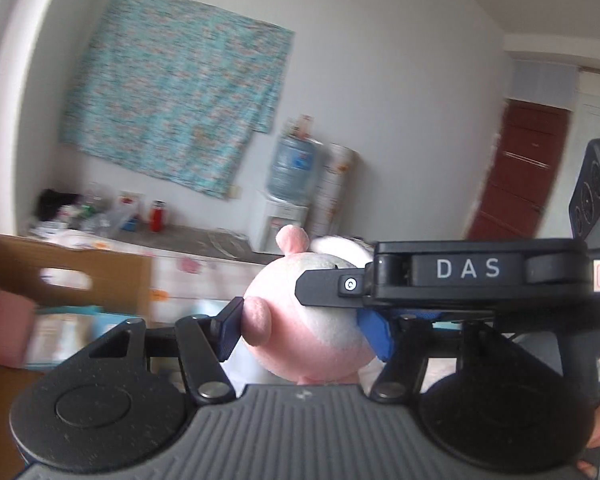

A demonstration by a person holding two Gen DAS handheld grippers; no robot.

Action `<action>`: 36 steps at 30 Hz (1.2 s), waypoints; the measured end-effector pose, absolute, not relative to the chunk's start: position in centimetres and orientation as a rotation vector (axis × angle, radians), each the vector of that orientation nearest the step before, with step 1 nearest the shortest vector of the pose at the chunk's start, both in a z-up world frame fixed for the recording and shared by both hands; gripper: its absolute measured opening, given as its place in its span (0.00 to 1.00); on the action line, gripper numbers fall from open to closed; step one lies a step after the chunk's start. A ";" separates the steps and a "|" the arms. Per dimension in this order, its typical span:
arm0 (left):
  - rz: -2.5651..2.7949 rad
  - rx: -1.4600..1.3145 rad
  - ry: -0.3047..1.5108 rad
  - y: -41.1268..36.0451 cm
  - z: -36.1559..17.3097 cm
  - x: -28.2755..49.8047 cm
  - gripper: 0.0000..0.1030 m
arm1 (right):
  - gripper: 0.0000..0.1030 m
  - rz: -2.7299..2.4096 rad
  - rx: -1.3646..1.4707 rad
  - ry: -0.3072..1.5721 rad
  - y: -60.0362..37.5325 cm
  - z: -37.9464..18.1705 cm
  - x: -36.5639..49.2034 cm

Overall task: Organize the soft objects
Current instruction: 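Carry the pink plush toy with the right tool into the box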

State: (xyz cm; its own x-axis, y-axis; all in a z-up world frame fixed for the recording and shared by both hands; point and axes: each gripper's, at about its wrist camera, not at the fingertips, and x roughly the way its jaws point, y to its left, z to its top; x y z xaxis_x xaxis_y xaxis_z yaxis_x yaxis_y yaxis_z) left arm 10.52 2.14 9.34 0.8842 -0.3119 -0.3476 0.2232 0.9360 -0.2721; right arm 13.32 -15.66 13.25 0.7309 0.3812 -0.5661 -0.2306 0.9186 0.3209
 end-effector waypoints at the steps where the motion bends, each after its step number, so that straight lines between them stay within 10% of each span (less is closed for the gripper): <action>1: -0.242 -0.230 0.399 3.8 9.7 10.3 0.61 | 0.74 0.378 0.221 0.683 -13.5 13.5 14.0; 19: 0.054 -0.334 0.960 21.4 2.1 17.9 0.55 | 0.70 0.517 0.258 1.182 7.9 2.8 24.4; 36: 0.034 -0.356 1.055 23.4 0.4 17.9 0.65 | 0.69 0.468 0.248 1.272 8.7 -0.3 29.6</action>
State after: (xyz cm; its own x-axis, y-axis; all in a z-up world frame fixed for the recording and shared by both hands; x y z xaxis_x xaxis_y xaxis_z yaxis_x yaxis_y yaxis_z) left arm 17.93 23.36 0.45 0.4986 -0.1418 -0.8552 -0.1966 0.9423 -0.2709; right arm 29.62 8.71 -0.25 0.2181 0.4675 -0.8567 -0.1988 0.8807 0.4300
